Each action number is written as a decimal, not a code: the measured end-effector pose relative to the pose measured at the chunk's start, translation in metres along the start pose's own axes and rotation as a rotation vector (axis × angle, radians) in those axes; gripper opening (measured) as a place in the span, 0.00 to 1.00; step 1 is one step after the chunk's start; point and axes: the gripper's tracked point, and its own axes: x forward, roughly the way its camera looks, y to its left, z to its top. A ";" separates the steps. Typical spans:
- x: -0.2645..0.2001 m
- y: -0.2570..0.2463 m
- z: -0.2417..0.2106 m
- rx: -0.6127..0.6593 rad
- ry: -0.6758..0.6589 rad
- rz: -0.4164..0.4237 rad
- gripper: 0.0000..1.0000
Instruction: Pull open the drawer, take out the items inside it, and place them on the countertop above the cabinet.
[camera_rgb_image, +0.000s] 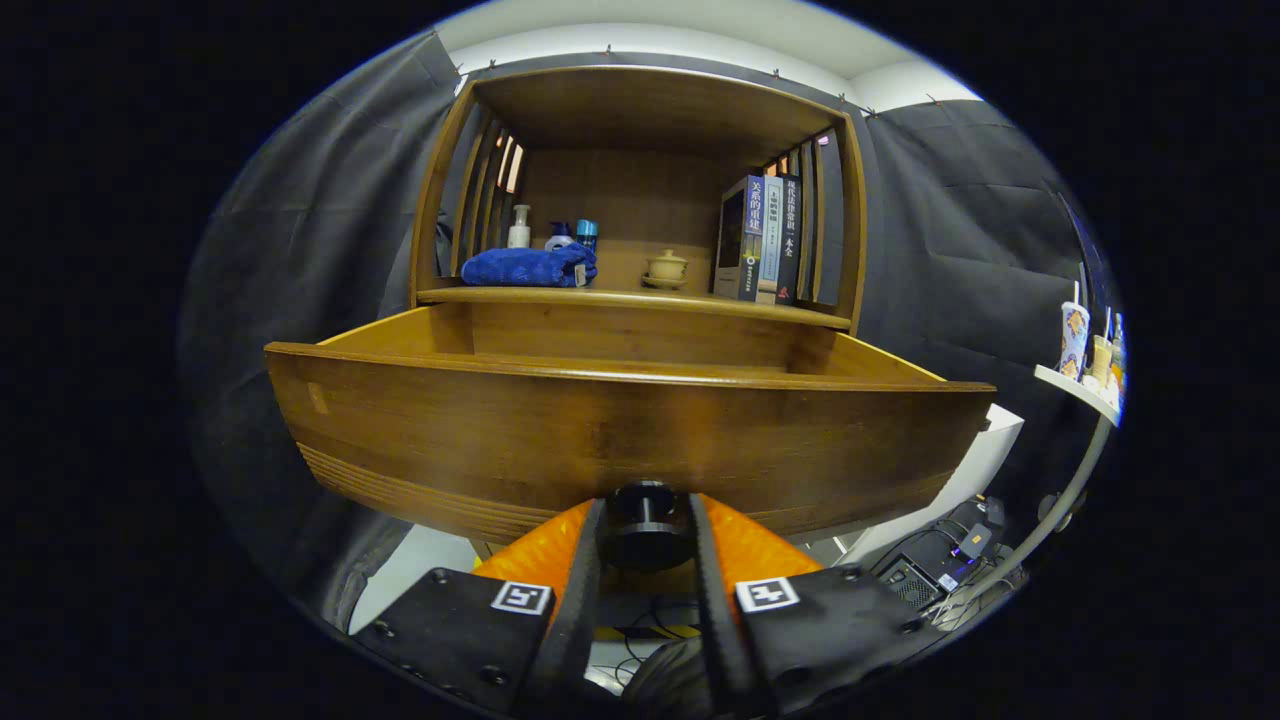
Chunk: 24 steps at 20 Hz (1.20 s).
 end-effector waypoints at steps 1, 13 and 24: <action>-0.001 0.000 0.002 0.004 -0.008 -0.005 0.77; -0.025 0.009 0.203 0.016 -0.141 -0.029 0.98; 0.125 0.009 0.097 -0.032 0.653 -0.039 0.99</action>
